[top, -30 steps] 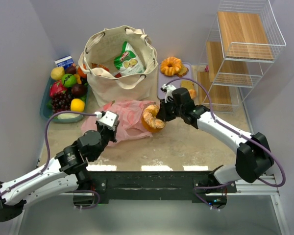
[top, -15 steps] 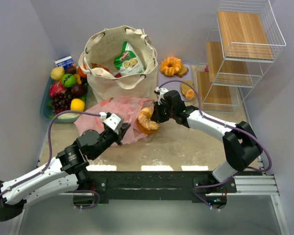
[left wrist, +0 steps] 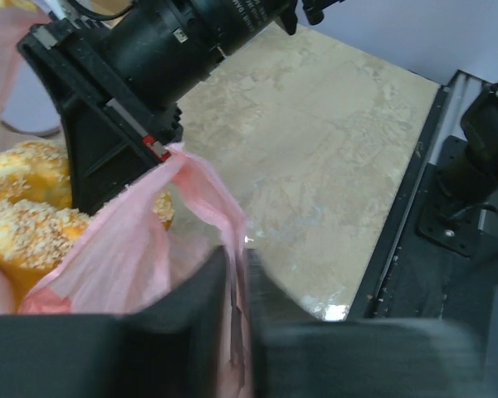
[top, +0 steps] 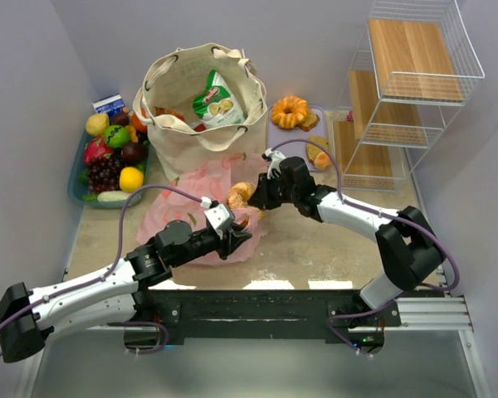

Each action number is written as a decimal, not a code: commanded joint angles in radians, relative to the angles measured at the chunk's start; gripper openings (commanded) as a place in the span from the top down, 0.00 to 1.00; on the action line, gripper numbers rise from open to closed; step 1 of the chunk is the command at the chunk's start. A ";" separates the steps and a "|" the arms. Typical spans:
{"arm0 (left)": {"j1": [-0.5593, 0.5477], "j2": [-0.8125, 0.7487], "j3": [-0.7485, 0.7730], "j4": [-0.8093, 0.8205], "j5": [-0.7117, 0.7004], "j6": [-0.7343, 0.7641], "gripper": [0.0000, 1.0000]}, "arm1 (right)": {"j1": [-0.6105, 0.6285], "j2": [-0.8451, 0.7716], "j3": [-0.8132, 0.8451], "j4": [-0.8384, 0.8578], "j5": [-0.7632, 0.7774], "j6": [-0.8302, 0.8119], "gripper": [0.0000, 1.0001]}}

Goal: Place the mixed food into the grocery bags and tie them

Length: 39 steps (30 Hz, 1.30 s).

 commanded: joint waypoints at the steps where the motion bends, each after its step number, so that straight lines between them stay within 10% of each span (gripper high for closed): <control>1: 0.002 0.053 0.019 0.105 0.114 -0.063 0.56 | 0.006 0.010 -0.056 0.087 -0.049 0.040 1.00; 6: 0.002 0.019 0.074 0.002 0.093 -0.026 0.16 | 0.005 0.021 -0.094 0.112 -0.031 0.045 1.00; 12: 0.004 -0.094 0.146 -0.127 -0.074 -0.018 0.01 | 0.006 0.012 -0.092 0.078 0.006 0.020 1.00; 23: 0.007 0.139 0.247 -0.473 -0.519 -0.216 0.21 | 0.006 0.001 -0.099 0.073 0.011 0.029 1.00; 39: 0.037 0.327 0.172 -0.325 -0.656 -0.130 0.29 | 0.006 -0.016 -0.105 0.067 0.017 0.028 1.00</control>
